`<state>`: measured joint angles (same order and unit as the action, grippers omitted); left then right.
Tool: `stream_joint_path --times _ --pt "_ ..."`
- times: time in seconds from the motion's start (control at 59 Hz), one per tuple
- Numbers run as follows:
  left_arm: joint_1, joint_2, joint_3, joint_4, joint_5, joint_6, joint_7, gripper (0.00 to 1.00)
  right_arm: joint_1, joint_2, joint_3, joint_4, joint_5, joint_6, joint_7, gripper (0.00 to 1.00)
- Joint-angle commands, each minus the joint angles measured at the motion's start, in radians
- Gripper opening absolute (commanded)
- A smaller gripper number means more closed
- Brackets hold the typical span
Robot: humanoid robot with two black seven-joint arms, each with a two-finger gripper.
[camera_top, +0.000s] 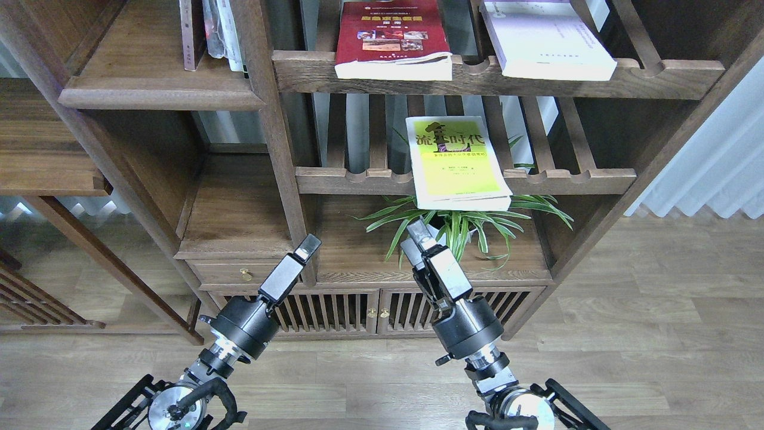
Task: Organize books on shelf
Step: 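Raise both grippers toward the shelf, then reach the right gripper up to the white book on the top shelf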
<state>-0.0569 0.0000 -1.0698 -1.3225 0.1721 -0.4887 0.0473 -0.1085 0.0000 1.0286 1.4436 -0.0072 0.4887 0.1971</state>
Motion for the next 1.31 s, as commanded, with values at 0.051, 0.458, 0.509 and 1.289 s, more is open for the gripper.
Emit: stream_joint_path --times 0.051,0.458,0.509,1.289 --pt "0.034 0.000 -0.036 -0.011 0.000 0.000 -0.010 1.00 0.013 0.000 0.076 0.003 0.013 0.000 0.012 0.99" --pt "0.045 0.000 -0.056 -0.001 0.001 0.000 -0.006 1.00 0.200 0.000 0.231 0.004 0.151 -0.136 0.010 0.99" --pt "0.045 0.000 -0.056 -0.001 0.001 0.000 -0.004 1.00 0.211 0.000 0.231 0.004 0.151 -0.153 0.010 0.99" --pt "0.043 0.000 -0.068 0.000 0.003 0.000 -0.001 1.00 0.306 0.000 0.303 0.081 0.154 -0.377 0.002 0.95"
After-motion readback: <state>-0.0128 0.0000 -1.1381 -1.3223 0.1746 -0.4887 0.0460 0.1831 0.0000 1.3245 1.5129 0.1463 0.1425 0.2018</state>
